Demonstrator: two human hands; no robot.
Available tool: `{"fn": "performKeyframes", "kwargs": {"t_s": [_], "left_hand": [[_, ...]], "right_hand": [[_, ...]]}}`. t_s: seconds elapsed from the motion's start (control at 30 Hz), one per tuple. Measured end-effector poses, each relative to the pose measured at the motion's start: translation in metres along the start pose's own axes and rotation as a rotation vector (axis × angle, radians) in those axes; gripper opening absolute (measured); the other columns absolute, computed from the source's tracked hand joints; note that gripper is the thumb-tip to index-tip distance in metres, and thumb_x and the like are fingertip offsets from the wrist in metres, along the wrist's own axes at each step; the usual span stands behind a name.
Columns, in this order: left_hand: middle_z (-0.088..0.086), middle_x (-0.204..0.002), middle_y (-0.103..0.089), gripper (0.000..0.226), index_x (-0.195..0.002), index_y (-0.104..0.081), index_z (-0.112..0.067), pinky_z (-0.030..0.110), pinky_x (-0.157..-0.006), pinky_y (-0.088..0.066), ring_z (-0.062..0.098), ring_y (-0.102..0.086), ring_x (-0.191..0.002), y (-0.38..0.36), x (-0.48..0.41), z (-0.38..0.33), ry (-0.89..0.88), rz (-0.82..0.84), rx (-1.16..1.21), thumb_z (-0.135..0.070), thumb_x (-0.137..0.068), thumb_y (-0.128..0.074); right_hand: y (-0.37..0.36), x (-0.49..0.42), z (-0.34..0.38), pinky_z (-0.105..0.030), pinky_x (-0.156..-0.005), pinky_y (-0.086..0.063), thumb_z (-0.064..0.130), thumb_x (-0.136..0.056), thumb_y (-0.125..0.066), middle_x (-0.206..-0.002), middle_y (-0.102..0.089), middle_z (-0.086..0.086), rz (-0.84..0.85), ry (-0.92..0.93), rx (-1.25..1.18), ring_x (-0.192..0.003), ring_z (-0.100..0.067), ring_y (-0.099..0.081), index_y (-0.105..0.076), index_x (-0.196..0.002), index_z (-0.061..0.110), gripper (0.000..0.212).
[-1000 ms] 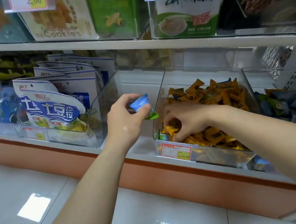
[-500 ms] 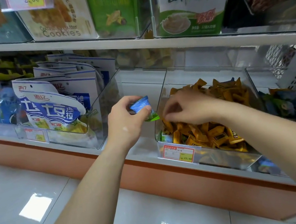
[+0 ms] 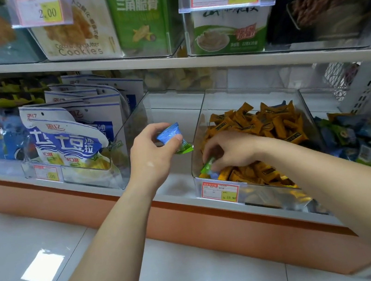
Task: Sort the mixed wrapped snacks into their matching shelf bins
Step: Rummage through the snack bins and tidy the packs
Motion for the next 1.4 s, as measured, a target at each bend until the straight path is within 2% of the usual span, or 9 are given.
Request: {"fn": "performKeyframes", "kwargs": {"t_s": [0.2, 0.3, 0.47, 0.63, 0.73, 0.83, 0.93, 1.2, 1.4], "left_hand": [[0.003, -0.103, -0.065, 0.021, -0.11, -0.065, -0.029, 0.028, -0.061, -0.059, 0.016, -0.069, -0.087, -0.008, 0.004, -0.012, -0.021, 0.046, 0.171, -0.018, -0.092, -0.068], [0.001, -0.109, -0.064, 0.024, -0.116, -0.061, -0.029, 0.028, -0.058, -0.058, 0.018, -0.07, -0.089, -0.015, 0.008, -0.016, -0.018, 0.095, 0.199, -0.015, -0.096, -0.062], [-0.013, -0.122, -0.061, 0.029, -0.127, -0.06, -0.033, 0.032, -0.065, -0.059, 0.013, -0.064, -0.105, -0.031, 0.015, -0.029, -0.051, 0.216, 0.231, -0.02, -0.102, -0.052], [-0.009, -0.116, -0.064, 0.038, -0.13, -0.057, -0.024, 0.033, -0.076, -0.058, 0.013, -0.066, -0.102, -0.032, 0.018, -0.033, -0.135, 0.223, 0.088, -0.031, -0.094, -0.066], [-0.005, -0.116, -0.065, 0.035, -0.13, -0.058, -0.024, 0.023, -0.06, -0.056, 0.015, -0.068, -0.093, -0.018, 0.012, -0.022, -0.089, 0.158, 0.063, -0.023, -0.096, -0.064], [-0.004, -0.118, -0.065, 0.037, -0.133, -0.057, -0.026, 0.024, -0.06, -0.057, 0.016, -0.069, -0.093, -0.012, 0.008, -0.013, -0.055, 0.161, 0.039, -0.023, -0.097, -0.063], [-0.006, -0.116, -0.065, 0.034, -0.129, -0.057, -0.032, 0.028, -0.063, -0.06, 0.014, -0.069, -0.093, -0.011, 0.009, -0.01, -0.055, 0.184, 0.028, -0.027, -0.096, -0.064], [-0.011, -0.108, -0.066, 0.029, -0.119, -0.058, -0.039, 0.022, -0.062, -0.058, 0.003, -0.067, -0.09, -0.004, 0.007, -0.005, -0.042, 0.168, 0.046, -0.029, -0.093, -0.067], [-0.013, -0.105, -0.066, 0.028, -0.116, -0.06, -0.04, 0.024, -0.063, -0.059, 0.009, -0.067, -0.09, -0.007, 0.007, -0.006, -0.036, 0.173, 0.048, -0.028, -0.092, -0.07]], "right_hand": [[0.044, 0.033, -0.019, -0.022, -0.075, -0.045, 0.027, -0.082, -0.079, -0.096, -0.062, 0.018, -0.341, -0.01, -0.2, -0.096, -0.009, -0.059, -0.066, -0.096, 0.031, 0.019], [0.056, 0.049, -0.024, -0.035, -0.085, -0.053, 0.025, -0.084, -0.077, -0.099, -0.07, 0.006, -0.431, -0.02, -0.38, -0.097, -0.016, -0.065, -0.07, -0.1, 0.025, 0.018], [0.051, 0.059, -0.007, -0.031, -0.075, -0.058, 0.014, -0.084, -0.077, -0.099, -0.075, -0.005, -0.422, 0.064, -0.855, -0.094, -0.022, -0.072, -0.067, -0.106, 0.014, 0.024], [0.042, 0.05, 0.016, -0.031, -0.073, -0.059, 0.007, -0.089, -0.07, -0.095, -0.074, -0.012, -0.427, 0.087, -1.05, -0.087, -0.025, -0.072, -0.067, -0.096, 0.008, 0.008], [0.04, 0.049, 0.008, -0.025, -0.079, -0.056, 0.023, -0.096, -0.063, -0.105, -0.073, 0.002, -0.412, 0.047, -0.643, -0.094, -0.012, -0.069, -0.071, -0.109, 0.02, 0.016], [0.013, 0.049, 0.002, -0.022, -0.095, -0.046, 0.028, -0.097, -0.059, -0.124, -0.065, 0.012, -0.019, 0.127, -0.022, -0.11, 0.001, -0.059, -0.065, -0.125, 0.028, 0.029], [-0.004, 0.057, -0.019, -0.029, -0.108, -0.038, 0.027, -0.096, -0.06, -0.14, -0.054, 0.014, 0.243, 0.075, 0.285, -0.128, -0.005, -0.047, -0.058, -0.135, 0.035, 0.04], [0.025, 0.059, -0.043, -0.035, -0.083, -0.051, 0.032, -0.081, -0.078, -0.104, -0.056, 0.02, -0.05, 0.034, 0.206, -0.094, -0.003, -0.054, -0.064, -0.093, 0.042, 0.022], [0.049, 0.054, -0.051, -0.035, -0.089, -0.045, 0.039, -0.089, -0.068, -0.124, -0.053, 0.011, -0.324, -0.106, 0.393, -0.114, -0.017, -0.049, -0.067, -0.094, 0.041, 0.006]]}}
Point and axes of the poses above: each hand's wrist, its own x-axis away from the middle knuckle, its own y-axis out of the back of the hand, z = x × y, the point moved 4 cm from there along -x, towards the middle knuckle
